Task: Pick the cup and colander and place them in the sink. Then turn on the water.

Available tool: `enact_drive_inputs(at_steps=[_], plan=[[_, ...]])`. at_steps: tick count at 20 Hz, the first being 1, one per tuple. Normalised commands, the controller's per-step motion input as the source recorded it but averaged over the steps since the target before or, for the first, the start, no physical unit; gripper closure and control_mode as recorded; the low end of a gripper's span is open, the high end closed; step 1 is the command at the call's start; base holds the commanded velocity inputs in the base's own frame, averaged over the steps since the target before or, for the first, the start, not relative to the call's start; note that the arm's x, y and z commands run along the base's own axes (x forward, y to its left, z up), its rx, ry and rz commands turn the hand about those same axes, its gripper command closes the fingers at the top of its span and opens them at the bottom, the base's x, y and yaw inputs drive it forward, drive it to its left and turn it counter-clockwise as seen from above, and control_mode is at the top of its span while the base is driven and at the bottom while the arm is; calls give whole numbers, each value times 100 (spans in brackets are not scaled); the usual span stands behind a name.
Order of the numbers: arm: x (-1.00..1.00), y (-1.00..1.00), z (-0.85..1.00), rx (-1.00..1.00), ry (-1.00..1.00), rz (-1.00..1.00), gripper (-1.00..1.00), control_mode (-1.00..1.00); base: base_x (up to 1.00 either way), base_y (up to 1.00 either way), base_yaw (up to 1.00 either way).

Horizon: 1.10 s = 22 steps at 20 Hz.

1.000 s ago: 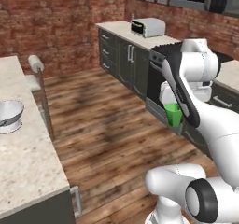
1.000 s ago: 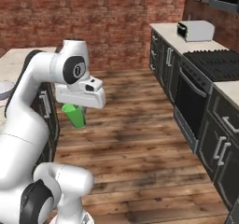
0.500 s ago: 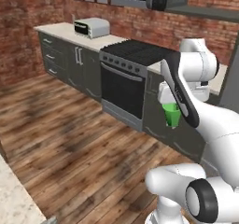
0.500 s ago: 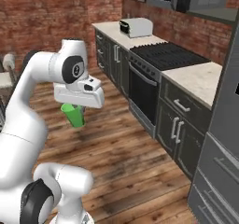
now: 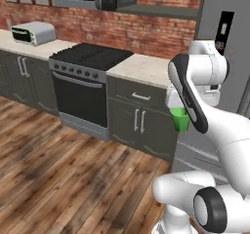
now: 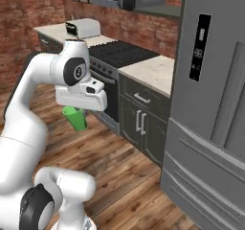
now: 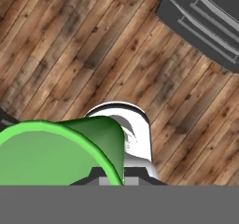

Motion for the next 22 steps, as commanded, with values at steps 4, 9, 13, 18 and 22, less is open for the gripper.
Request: enact_drive_inputs(at_steps=[4, 9, 13, 18, 22], plan=[[0, 0, 0, 0, 0, 0, 100, 100, 0, -46, -42], [0, 0, 0, 0, 0, 0, 100, 100, 0, -52, -40], [0, 0, 0, 0, 0, 0, 100, 100, 0, -66, -34], [0, 0, 0, 0, 0, 0, 100, 100, 0, -61, -35], [0, 0, 0, 0, 0, 0, 100, 100, 0, -55, -38]])
